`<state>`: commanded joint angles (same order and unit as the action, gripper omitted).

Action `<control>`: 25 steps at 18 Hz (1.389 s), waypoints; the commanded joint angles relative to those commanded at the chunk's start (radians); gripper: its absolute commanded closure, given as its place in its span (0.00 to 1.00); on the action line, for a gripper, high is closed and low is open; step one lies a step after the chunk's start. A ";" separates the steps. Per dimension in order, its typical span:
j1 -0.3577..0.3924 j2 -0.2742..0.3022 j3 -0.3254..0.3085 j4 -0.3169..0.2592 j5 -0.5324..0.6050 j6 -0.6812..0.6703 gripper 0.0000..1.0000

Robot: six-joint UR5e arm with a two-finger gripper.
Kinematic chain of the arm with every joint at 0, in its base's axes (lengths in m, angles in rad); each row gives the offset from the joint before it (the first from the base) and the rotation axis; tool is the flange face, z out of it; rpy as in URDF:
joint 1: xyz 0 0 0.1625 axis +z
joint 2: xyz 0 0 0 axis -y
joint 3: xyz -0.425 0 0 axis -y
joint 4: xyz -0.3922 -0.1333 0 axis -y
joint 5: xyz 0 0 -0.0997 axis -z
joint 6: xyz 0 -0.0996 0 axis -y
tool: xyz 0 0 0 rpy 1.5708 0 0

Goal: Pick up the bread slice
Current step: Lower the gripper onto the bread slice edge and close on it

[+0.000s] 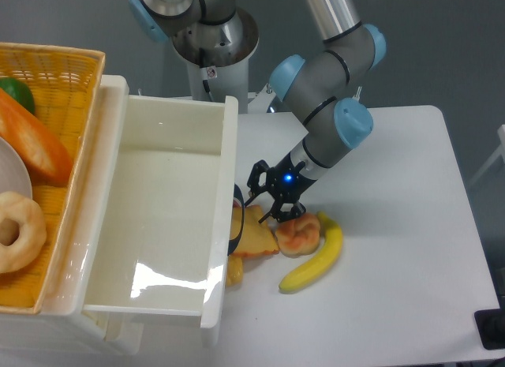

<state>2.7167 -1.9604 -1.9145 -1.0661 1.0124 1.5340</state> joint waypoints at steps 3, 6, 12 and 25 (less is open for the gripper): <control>-0.003 -0.024 0.066 -0.002 -0.005 -0.021 0.01; -0.009 -0.041 0.129 0.000 -0.011 -0.054 0.00; -0.051 -0.110 0.202 0.000 -0.025 -0.048 0.00; -0.089 -0.150 0.218 -0.008 -0.015 -0.054 0.00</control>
<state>2.6278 -2.1107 -1.6966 -1.0738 0.9971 1.4803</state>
